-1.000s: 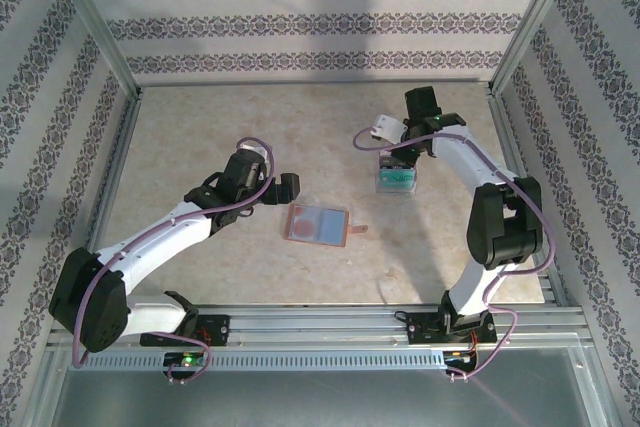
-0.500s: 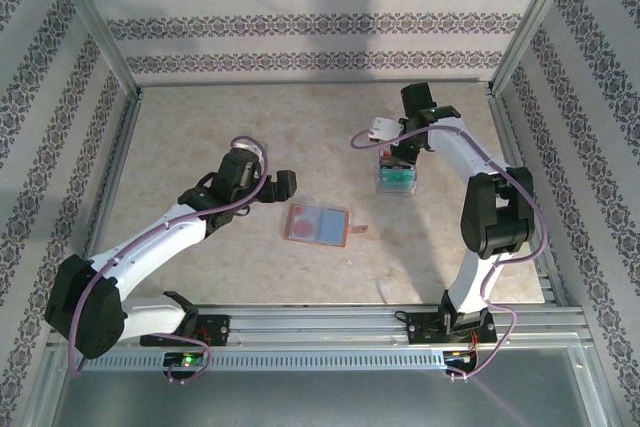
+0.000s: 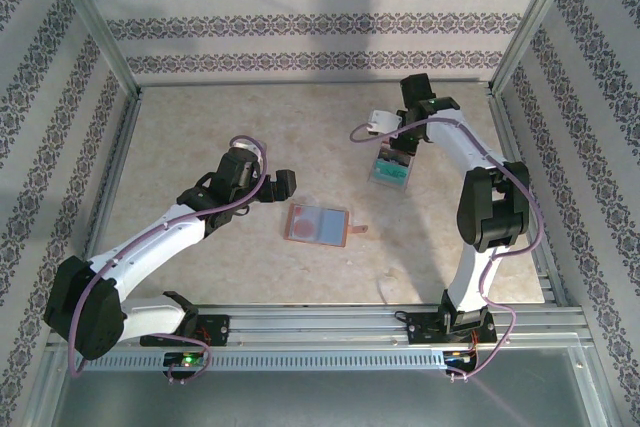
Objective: Take the credit cards out of the card holder
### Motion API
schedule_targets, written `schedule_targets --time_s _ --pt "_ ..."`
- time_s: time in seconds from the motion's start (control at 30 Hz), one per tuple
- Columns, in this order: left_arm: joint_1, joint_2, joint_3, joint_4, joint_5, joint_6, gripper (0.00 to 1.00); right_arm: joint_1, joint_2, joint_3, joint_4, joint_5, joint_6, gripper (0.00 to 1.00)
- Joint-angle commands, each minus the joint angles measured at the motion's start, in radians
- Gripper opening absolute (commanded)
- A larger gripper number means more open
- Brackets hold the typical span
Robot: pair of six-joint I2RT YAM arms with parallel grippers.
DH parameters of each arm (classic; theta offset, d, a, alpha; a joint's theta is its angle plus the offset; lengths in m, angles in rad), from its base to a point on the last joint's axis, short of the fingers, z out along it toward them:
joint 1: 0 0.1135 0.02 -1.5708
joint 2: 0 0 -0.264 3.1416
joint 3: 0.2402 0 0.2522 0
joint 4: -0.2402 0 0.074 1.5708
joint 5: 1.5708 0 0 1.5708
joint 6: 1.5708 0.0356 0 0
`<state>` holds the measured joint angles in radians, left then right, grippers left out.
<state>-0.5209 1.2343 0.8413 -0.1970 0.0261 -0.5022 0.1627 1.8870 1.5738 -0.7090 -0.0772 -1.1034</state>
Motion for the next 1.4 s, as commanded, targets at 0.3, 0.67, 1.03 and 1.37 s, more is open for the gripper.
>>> schedule_targets --time_s 0.3,0.67,1.03,1.37 --pt "0.024 0.002 0.002 0.005 0.028 -0.006 0.99 -0.033 0.056 0.031 -0.027 -0.108 0.047 0.00" --pt "0.028 0.014 0.009 0.005 0.035 -0.006 0.99 -0.036 0.097 0.043 -0.022 -0.172 0.112 0.00" --pt "0.032 0.024 0.004 0.014 0.042 -0.009 0.99 -0.029 0.109 0.053 0.031 -0.256 0.228 0.00" --pt "0.036 0.020 -0.007 0.019 0.046 -0.008 0.99 0.001 0.161 0.107 0.015 -0.211 0.316 0.00"
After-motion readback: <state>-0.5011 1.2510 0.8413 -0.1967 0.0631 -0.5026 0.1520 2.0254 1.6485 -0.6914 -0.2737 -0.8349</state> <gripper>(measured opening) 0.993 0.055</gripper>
